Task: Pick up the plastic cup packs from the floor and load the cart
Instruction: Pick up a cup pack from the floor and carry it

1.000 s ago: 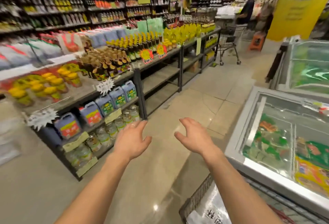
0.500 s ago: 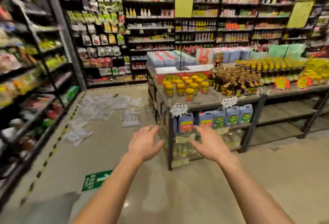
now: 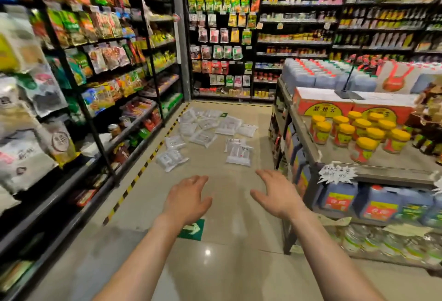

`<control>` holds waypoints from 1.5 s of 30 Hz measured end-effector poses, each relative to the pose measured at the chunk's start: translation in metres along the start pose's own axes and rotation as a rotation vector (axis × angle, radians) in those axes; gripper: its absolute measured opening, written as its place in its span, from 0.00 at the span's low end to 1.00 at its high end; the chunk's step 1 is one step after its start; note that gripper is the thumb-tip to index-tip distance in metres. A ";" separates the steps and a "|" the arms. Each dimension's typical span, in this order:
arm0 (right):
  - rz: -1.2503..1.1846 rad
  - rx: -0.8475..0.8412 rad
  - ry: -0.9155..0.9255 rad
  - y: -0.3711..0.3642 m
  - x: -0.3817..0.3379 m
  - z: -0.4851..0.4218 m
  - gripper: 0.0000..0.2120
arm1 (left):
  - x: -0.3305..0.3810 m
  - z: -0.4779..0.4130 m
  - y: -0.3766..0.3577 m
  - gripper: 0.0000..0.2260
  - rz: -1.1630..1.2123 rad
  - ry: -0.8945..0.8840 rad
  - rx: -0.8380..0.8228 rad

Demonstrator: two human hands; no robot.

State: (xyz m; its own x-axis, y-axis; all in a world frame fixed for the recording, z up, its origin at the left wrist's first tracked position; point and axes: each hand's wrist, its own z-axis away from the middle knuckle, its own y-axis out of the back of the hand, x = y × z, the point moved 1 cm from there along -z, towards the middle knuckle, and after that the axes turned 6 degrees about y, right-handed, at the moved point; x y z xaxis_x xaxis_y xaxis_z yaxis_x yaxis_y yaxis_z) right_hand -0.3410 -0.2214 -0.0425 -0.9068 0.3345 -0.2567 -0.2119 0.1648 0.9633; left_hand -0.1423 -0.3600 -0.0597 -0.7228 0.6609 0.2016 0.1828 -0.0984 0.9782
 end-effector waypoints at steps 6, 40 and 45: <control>-0.060 -0.060 0.100 -0.022 0.013 -0.160 0.33 | -0.044 -0.129 -0.001 0.29 -0.032 0.103 -0.027; -0.075 -0.246 0.293 -0.187 -0.117 -0.938 0.29 | -0.460 -0.774 -0.025 0.26 0.131 0.328 0.024; -0.076 -0.307 0.335 -0.242 -0.105 -1.046 0.29 | -0.515 -0.863 -0.067 0.25 0.128 0.399 -0.034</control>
State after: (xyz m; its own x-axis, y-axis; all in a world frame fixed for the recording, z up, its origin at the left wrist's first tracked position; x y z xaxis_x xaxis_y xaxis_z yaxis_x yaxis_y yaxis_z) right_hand -0.5762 -1.2667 -0.1668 -0.9416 0.0051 -0.3366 -0.3347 -0.1223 0.9344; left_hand -0.3573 -1.3356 -0.1863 -0.8983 0.3029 0.3183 0.2705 -0.1896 0.9439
